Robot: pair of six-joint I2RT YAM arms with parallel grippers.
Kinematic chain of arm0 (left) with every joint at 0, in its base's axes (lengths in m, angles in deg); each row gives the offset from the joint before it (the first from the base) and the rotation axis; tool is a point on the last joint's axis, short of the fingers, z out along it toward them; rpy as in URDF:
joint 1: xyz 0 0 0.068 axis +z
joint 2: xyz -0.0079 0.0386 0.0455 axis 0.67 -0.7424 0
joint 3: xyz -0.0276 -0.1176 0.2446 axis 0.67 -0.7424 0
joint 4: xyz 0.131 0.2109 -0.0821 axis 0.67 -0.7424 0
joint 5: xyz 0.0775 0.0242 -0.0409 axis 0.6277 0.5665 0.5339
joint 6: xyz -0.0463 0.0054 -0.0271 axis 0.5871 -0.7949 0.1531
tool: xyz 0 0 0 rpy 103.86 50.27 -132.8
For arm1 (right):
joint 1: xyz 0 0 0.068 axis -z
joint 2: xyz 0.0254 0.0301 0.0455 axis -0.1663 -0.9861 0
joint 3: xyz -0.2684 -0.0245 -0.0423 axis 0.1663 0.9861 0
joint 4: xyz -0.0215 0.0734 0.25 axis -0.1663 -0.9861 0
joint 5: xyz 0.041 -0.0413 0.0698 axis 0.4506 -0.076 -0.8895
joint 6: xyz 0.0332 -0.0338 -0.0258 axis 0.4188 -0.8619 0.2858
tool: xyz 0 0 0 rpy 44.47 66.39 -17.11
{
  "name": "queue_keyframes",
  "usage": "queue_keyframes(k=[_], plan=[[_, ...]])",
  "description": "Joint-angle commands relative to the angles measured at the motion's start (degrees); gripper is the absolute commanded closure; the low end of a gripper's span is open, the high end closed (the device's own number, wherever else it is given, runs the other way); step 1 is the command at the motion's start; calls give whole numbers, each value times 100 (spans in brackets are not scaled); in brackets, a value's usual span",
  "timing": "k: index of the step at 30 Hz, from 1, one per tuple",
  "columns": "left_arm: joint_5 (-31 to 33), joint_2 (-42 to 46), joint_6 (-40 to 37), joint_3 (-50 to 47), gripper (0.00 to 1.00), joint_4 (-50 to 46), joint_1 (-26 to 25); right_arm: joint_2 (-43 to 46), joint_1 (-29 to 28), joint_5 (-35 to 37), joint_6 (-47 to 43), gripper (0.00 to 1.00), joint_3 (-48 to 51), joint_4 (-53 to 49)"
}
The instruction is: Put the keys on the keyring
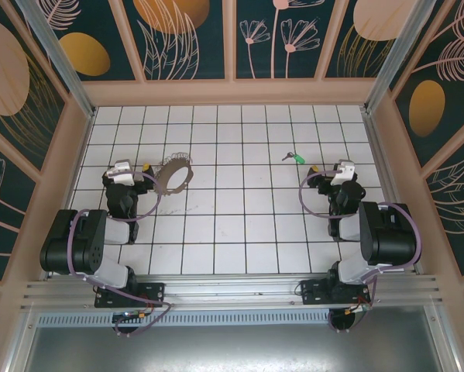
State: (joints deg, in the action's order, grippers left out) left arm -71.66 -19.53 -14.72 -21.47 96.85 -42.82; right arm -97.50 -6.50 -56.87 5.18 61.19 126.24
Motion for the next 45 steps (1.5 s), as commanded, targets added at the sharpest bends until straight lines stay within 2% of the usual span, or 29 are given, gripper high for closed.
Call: queue_keyframes(k=[1,4,8,12,14,16,20,23,27,30,35,45], plan=[[-177,113,-11,5,1,2,23,175,35,178,119,1,-78,-91],[-61,384,46,190,1,-551,23,801,40,433,262,1,-364,-1138],[-91,675,142,765,1,-1917,23,1357,62,615,645,1,-1124,-2978],[-340,876,446,1359,2,-3131,23,1642,170,982,1659,1,-1528,-3837],[-481,972,728,1602,1,-3522,18,1658,278,730,1913,1,-1678,-4105],[-600,1015,1120,1881,2,-3958,21,1648,299,670,2015,1,-1756,-4251],[-1101,912,1730,2559,5,-4838,14,1644,289,-7,2055,1,-1784,-4400],[-1706,731,2038,2985,9,-5320,-2,1631,181,-609,2094,8,-1847,-4527],[-2517,257,2151,3609,17,-6026,-157,1598,-306,-1106,2179,16,-2060,-4894],[-2907,-184,2140,3979,24,-6456,-395,1570,-900,-1114,2299,18,-2174,-5114],[-2724,-699,2181,4376,28,-6987,-891,1461,-1873,-318,2548,17,-2362,-5434],[-2262,-1432,1831,4779,50,-7523,-1182,913,-2100,-1494,3169,23,-2187,-4549]])
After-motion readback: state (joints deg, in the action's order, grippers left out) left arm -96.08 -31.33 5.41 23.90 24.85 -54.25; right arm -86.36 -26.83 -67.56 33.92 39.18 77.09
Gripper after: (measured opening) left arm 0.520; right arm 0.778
